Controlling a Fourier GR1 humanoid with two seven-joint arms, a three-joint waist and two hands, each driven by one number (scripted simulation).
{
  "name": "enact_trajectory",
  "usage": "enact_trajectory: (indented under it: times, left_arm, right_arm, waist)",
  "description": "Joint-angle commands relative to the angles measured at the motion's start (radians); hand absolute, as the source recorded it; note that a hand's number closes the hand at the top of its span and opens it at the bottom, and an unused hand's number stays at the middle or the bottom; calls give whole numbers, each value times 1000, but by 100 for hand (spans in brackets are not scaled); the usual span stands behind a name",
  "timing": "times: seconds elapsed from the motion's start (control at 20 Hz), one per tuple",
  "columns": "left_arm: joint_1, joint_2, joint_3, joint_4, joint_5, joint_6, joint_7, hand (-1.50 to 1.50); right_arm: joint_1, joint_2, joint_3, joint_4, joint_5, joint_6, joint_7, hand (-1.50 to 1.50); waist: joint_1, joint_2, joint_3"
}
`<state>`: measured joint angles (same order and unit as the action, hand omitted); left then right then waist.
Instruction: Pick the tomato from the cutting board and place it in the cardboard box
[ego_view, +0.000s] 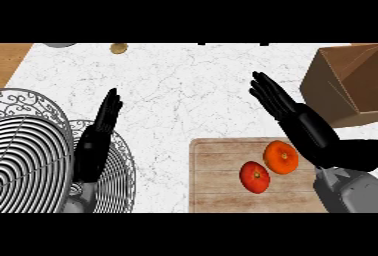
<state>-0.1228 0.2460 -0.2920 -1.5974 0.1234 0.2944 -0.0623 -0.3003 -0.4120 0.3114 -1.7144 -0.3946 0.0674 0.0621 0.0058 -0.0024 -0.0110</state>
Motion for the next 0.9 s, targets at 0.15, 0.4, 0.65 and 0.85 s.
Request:
enact_trajectory:
  times: [0.15, 0.4, 0.65, 0.85]
  left_arm:
    - [-3, 146, 55, 12, -54, -47, -11, 0]
    - [31, 211, 51, 25, -77, -83, -7, 0]
    - [28, 263, 79, 4, -34, -172, -14, 0]
    - [-29, 243, 64, 8, -23, -206, 6, 0]
  right_arm:
    - [36, -109, -217, -123, 220, -352, 97, -150]
    - [231, -287, -309, -100, 447, -496, 243, -150]
    - [432, -359, -258, -356, 655, -542, 329, -150]
    - [545, -407, -167, -514, 843, -513, 450, -150]
  waist:
    - [-111, -40, 5]
    - [-194, -40, 1]
    - [-129, -28, 4]
    - [-87, -16, 4]
